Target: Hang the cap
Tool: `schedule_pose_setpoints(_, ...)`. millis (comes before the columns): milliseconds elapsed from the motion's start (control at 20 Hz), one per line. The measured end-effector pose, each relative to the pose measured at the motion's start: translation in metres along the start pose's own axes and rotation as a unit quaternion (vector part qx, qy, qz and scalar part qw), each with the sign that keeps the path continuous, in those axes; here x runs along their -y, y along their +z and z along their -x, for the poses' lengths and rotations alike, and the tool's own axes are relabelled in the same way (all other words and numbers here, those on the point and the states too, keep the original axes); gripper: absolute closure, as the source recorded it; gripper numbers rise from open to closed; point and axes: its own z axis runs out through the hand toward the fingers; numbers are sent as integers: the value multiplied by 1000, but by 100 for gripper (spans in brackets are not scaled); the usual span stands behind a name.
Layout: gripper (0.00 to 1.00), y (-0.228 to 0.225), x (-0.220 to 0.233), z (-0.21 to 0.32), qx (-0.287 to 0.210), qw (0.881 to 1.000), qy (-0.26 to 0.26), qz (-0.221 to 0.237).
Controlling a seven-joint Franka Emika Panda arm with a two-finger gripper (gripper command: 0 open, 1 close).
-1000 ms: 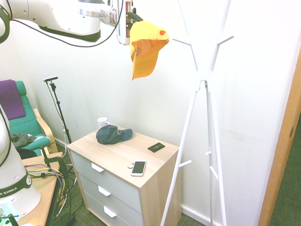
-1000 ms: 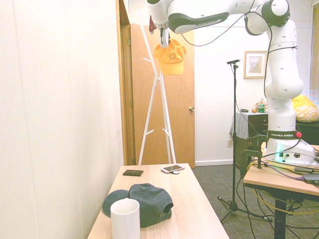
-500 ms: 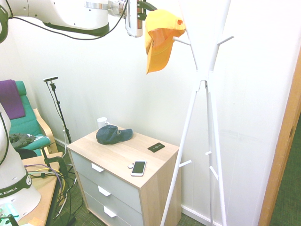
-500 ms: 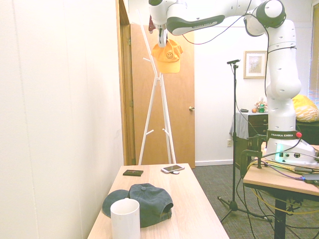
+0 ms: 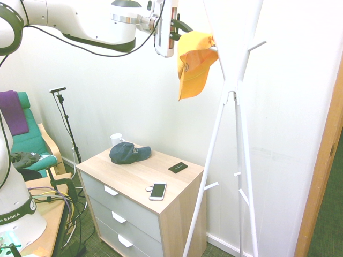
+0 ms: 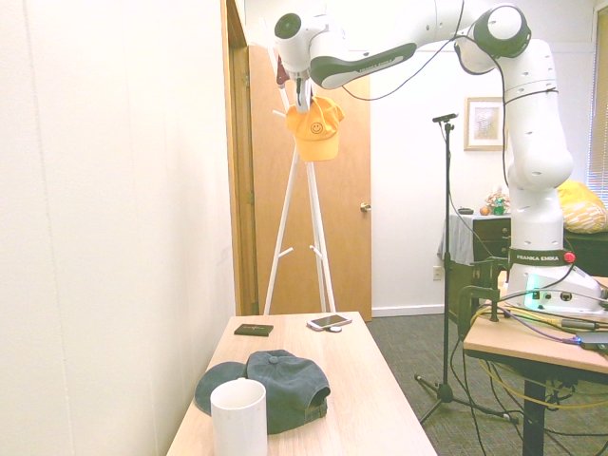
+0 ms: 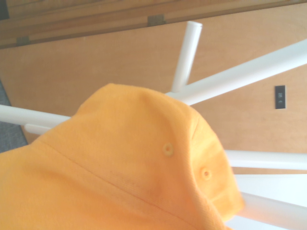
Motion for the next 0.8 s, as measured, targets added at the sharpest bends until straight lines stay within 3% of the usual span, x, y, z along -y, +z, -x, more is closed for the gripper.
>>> schedule_pose_setpoints(500, 100, 12, 34, 35, 13, 1000, -12, -4)
schedule_pose_setpoints(550, 0, 13, 36, 37, 16, 1000, -12, -6)
schedule_pose_setpoints(800, 0, 14, 44, 43, 28, 1000, -3, -13)
